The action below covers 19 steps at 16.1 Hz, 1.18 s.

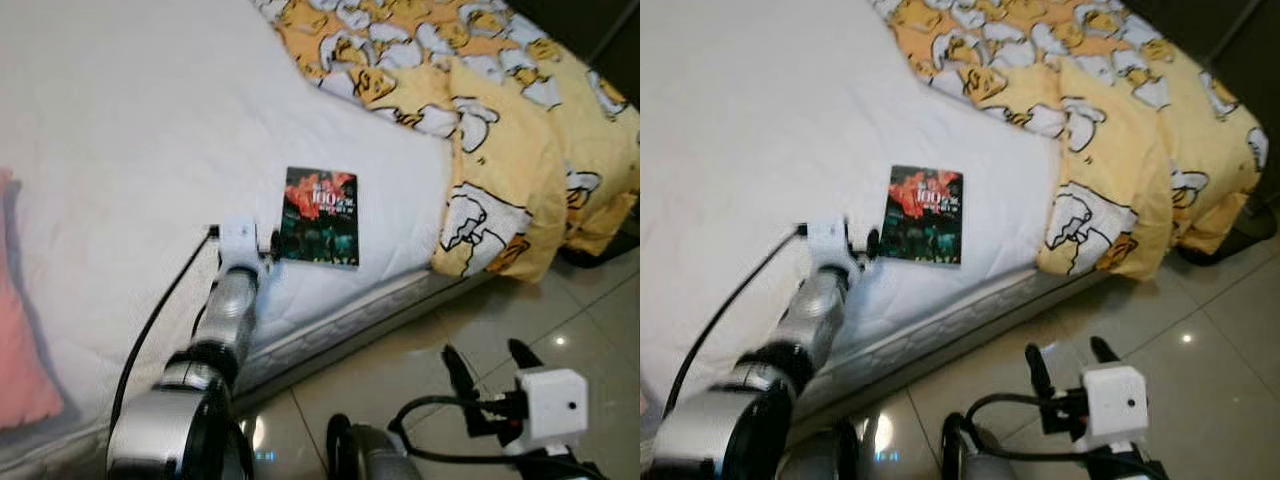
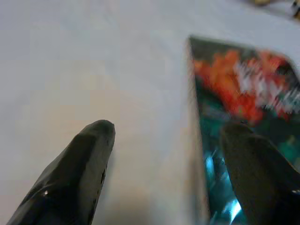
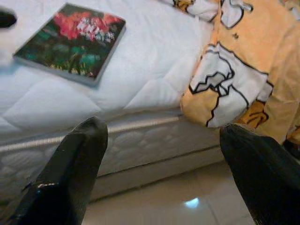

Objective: Clean up the room

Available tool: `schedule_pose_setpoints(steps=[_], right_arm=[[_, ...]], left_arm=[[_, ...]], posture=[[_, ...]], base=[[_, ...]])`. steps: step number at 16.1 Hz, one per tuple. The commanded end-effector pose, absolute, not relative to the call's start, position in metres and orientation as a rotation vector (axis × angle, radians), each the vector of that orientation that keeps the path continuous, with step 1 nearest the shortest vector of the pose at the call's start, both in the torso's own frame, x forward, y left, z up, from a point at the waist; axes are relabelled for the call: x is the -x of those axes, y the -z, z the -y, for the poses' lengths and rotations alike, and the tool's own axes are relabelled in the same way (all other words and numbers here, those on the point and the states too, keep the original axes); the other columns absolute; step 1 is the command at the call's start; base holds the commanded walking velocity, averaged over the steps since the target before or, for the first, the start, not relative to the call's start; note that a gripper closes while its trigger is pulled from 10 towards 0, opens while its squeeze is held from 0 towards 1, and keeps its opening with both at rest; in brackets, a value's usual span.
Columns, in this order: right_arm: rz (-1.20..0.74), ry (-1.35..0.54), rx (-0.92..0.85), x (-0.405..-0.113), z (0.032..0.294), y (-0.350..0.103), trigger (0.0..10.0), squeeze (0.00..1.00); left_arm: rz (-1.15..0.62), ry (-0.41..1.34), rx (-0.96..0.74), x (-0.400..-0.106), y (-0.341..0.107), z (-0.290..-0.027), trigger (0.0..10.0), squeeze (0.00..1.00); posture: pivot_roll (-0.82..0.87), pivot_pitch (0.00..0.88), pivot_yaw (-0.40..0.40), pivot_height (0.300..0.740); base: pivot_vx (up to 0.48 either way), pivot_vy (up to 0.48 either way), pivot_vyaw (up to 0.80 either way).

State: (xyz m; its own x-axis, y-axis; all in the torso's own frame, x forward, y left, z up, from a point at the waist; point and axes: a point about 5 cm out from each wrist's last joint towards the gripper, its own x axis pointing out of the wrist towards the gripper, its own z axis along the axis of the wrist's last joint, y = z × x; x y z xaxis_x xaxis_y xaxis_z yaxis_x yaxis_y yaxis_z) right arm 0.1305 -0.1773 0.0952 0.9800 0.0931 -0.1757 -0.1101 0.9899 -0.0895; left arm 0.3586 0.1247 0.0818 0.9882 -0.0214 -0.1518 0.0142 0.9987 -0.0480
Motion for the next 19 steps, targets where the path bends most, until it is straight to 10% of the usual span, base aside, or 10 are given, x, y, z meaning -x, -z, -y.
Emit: schedule_pose_setpoints(steps=[1,19], right_arm=[[-0.188,-0.088,0.114,-0.124,0.183,-0.098,10.0,0.0],[-0.292,-0.096,0.123,-0.094,0.177,-0.092,10.0,0.0]], left_arm=[[-0.168,0.037,0.088,-0.36,-0.083,-0.113,10.0,0.0],[-0.244,-0.024,-0.016,-0.352,-0.074,-0.078,10.0,0.0]], posture=[[-0.27,0.258,-0.148,0.74],[-0.3,0.314,-0.143,0.74]], base=[[0.0,0.0,0.0],[0.0,0.0,0.0]])
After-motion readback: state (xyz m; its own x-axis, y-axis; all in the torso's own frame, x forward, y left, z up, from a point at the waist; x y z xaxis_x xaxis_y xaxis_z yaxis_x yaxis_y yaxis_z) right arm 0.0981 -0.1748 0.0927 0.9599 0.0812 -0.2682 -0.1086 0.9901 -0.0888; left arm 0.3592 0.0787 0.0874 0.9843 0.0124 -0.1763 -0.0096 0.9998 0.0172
